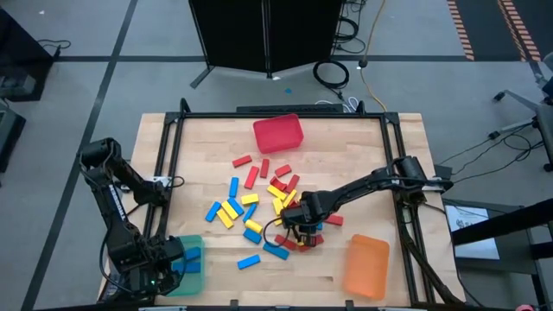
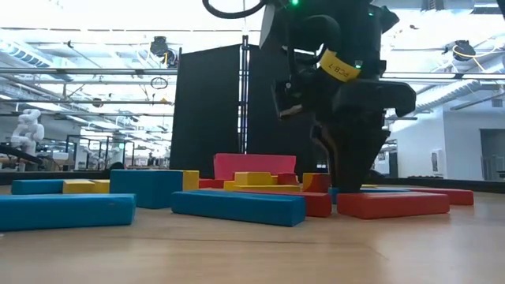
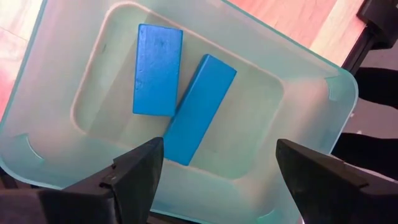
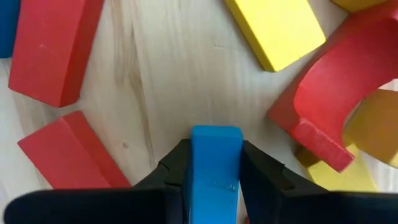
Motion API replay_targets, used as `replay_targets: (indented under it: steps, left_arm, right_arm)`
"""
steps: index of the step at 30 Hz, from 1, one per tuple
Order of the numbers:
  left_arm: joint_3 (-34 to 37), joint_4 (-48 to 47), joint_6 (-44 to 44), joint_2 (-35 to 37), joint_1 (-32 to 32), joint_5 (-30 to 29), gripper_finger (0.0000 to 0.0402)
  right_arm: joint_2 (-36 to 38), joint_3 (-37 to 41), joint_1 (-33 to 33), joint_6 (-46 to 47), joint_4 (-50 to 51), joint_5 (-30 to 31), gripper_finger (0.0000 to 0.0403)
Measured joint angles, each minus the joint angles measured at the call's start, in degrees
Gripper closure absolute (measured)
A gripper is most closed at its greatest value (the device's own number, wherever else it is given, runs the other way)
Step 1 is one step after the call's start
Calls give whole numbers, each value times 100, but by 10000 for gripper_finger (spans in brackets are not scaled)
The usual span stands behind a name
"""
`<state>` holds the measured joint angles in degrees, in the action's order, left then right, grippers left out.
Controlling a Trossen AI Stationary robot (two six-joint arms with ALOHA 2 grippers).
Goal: Sort blocks
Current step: Put the blue block into the green bin
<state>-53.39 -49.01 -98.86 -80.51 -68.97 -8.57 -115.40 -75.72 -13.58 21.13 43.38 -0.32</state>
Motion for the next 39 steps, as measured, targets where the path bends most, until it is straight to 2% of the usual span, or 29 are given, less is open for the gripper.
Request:
replay_targets:
  steps: [3, 6, 13, 16, 22, 25, 29, 31, 33, 36, 39]
  left_arm:
    - [0, 29, -133, 1, 0, -66, 84]
    - [-22, 126, -157, 65, 1, -419, 84]
    - [-184, -41, -281, 382, 199, -1929, 84]
    - [-184, -311, -239, 599, 376, -2917, 84]
    - [-184, -1158, -257, 1081, 1071, -5638, 85]
    - [-184, -1009, 182, 1358, 1559, -6232, 85]
    - [-181, 77, 1647, 1648, 2108, -6221, 85]
    - [-181, 1058, 2787, 1753, 2308, -6119, 85]
    - [-181, 2203, 4150, 1827, 2507, -5759, 85]
    - [-181, 3882, 6200, 1867, 2850, -4580, 85]
    - [-181, 4899, 7302, 1867, 3234, -3198, 85]
  right_arm:
    - [109, -19, 0, 76, 7, 3, 319]
    - [317, -160, -9, 88, 84, 88, 319]
    - [1230, -704, 45, 212, -268, 808, 319]
    - [1714, -893, 125, 162, -961, 975, 319]
    - [2320, -914, 348, -119, -2932, 925, 319]
    - [2432, -914, 437, -212, -3672, 792, 319]
    - [2396, -911, 492, -326, -4461, 616, 319]
    - [2335, -911, 504, -386, -4858, 592, 319]
    - [2330, -911, 513, -430, -5033, 581, 319]
    - [2332, -911, 529, -547, -5237, 568, 319]
    - [2352, -911, 530, -603, -5360, 421, 319]
